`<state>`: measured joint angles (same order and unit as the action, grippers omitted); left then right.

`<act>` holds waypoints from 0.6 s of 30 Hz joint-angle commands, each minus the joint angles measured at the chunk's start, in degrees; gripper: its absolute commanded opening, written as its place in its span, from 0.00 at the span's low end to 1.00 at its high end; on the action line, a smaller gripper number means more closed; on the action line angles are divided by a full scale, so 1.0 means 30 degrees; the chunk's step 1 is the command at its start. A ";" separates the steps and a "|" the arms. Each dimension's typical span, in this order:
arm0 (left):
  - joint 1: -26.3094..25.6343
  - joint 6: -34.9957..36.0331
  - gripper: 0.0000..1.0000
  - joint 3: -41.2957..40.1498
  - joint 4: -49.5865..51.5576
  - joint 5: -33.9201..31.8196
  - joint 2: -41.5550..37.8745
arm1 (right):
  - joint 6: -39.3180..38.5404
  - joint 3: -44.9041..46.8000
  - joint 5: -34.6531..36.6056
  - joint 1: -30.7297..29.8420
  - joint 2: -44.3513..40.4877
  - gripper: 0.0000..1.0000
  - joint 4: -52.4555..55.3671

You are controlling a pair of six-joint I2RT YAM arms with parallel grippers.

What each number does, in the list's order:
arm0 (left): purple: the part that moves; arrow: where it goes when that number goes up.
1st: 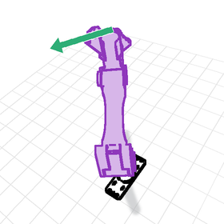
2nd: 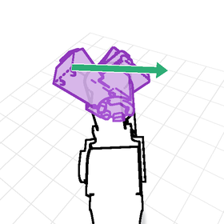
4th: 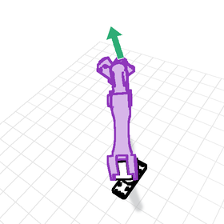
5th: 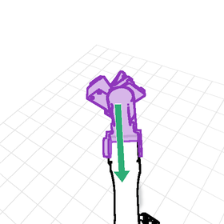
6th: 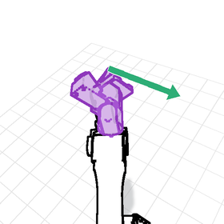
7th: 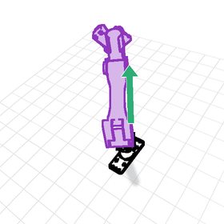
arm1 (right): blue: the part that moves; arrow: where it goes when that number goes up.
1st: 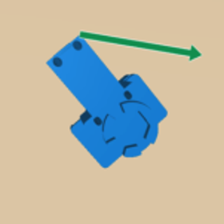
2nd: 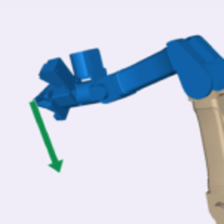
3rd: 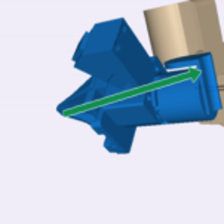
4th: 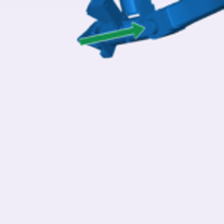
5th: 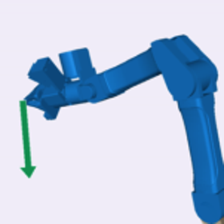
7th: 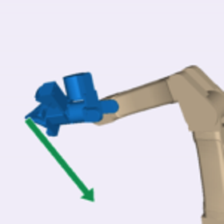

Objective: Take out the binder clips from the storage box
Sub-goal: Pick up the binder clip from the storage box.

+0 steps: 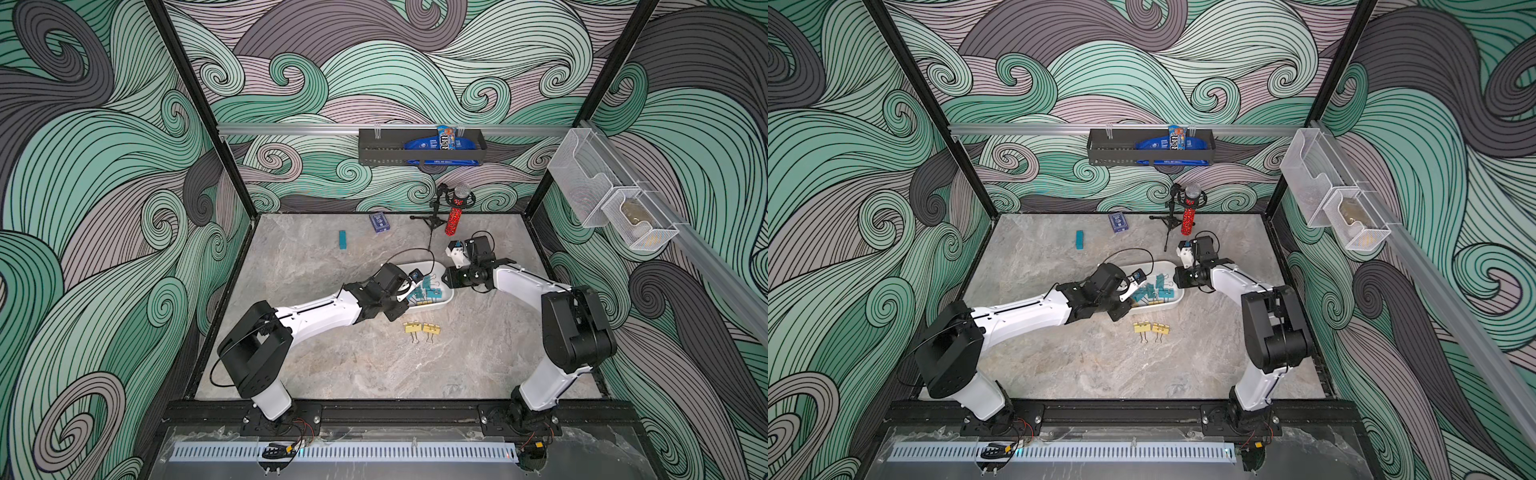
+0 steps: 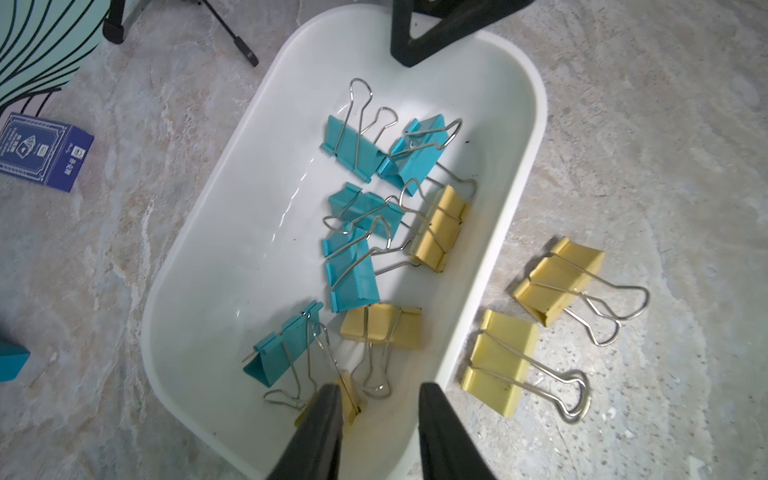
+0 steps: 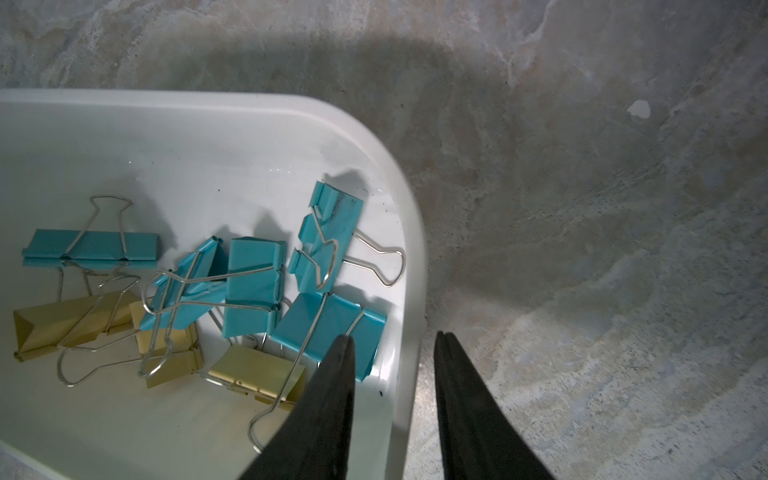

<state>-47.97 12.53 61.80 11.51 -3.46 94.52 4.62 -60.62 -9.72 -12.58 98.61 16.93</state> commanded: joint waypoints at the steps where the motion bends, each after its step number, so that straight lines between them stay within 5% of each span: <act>1: -0.0211 0.1005 0.37 0.1232 -0.0398 0.0523 0.0652 | -0.0245 0.0109 -0.0278 -0.0094 0.0383 0.35 0.0142; 18: -0.0535 0.2413 0.34 0.4535 -0.0229 -0.0280 0.5058 | -0.0281 0.0138 -0.0219 -0.0097 0.0440 0.35 0.0153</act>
<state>-49.28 18.68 72.47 10.72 -3.22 108.60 4.60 -60.64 -9.72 -12.58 99.46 16.93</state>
